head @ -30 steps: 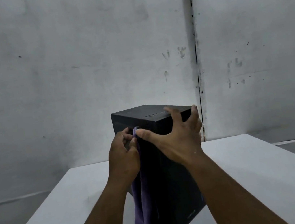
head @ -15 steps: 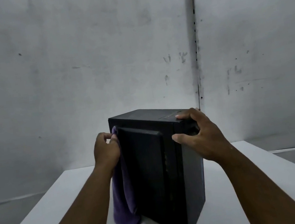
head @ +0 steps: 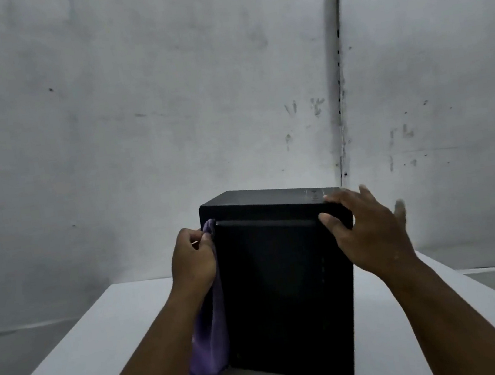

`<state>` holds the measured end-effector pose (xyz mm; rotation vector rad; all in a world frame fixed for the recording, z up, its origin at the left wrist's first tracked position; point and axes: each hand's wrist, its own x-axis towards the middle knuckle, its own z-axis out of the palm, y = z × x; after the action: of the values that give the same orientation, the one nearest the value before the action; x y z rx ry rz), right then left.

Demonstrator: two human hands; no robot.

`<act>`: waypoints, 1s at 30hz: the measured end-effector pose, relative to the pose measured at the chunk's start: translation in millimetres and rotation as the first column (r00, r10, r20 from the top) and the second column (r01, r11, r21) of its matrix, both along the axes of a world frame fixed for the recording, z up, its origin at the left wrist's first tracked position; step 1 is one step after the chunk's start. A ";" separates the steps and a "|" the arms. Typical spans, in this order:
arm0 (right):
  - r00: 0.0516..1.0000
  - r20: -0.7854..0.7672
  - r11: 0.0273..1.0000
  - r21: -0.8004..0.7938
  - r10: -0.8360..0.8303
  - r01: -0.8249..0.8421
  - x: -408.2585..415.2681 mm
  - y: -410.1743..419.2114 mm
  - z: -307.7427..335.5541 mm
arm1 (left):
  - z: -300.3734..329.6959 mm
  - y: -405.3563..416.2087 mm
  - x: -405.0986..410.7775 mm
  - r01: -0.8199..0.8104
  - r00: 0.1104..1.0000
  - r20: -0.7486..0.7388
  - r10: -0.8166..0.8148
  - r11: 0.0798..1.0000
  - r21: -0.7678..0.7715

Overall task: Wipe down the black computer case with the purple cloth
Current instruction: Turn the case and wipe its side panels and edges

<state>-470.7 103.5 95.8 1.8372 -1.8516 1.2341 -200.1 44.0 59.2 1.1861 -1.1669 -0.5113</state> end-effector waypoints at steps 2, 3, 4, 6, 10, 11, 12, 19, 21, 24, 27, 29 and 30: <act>0.986 -0.132 0.993 0.042 -0.101 0.108 11.1 -0.3 12.9 | -1.0 13.5 -7.7 -0.025 1.000 -0.006 0.025 0.999 -0.036; 0.974 -0.184 0.988 0.048 -0.135 0.146 18.7 -0.5 20.7 | -1.4 19.7 -12.0 -0.035 0.999 -0.010 0.035 0.998 -0.054; 0.961 -0.225 0.983 0.059 -0.159 0.176 27.8 -2.6 26.7 | -3.4 24.8 -14.7 -0.043 0.999 -0.007 0.043 0.997 -0.070; 0.937 -0.305 0.974 0.089 -0.173 0.209 46.6 -7.2 40.3 | -7.1 32.1 -20.0 -0.058 0.998 0.019 0.060 0.992 -0.113; 0.962 -0.274 0.992 0.119 -0.004 0.038 81.3 -24.4 48.8 | -11.6 34.6 -20.9 -0.130 0.974 0.141 0.178 0.946 -0.298; 0.971 -0.240 0.996 0.090 0.016 0.006 87.1 -28.4 43.8 | -12.5 33.8 -20.5 -0.157 0.957 0.176 0.232 0.920 -0.359; 0.976 -0.219 0.999 0.035 0.007 0.001 91.3 -31.6 37.6 | -12.9 32.6 -20.6 -0.175 0.937 0.209 0.281 0.892 -0.417; 0.996 -0.074 0.953 -0.303 -0.050 0.025 96.5 -44.5 -5.2 | -34.6 32.0 -11.6 -0.187 0.870 0.293 0.397 0.815 -0.548; 0.997 -0.044 0.939 -0.340 -0.067 0.048 99.1 -49.3 -10.1 | -31.0 31.8 -9.6 -0.226 0.885 0.236 0.402 0.813 -0.537; 0.995 -0.021 0.911 -0.404 -0.094 0.078 100.6 -54.8 -13.0 | -31.2 35.1 -17.5 -0.197 0.894 0.237 0.381 0.809 -0.554; 0.995 -0.018 0.893 -0.443 -0.100 0.081 99.6 -59.7 -14.7 | -50.7 36.9 -16.8 -0.156 0.882 0.304 0.359 0.832 -0.532; 0.994 -0.015 0.877 -0.472 -0.108 0.089 100.4 -61.5 -16.0 | -65.1 36.9 -10.8 -0.147 0.860 0.360 0.360 0.853 -0.501; 0.994 -0.011 0.869 -0.486 -0.111 0.092 100.7 -62.1 -16.3 | -68.2 36.9 -8.6 -0.147 0.850 0.380 0.365 0.857 -0.494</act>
<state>-370.0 41.4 79.5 1.4567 -1.4207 1.4496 -208.8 81.0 -9.0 1.0583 -1.4005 0.2748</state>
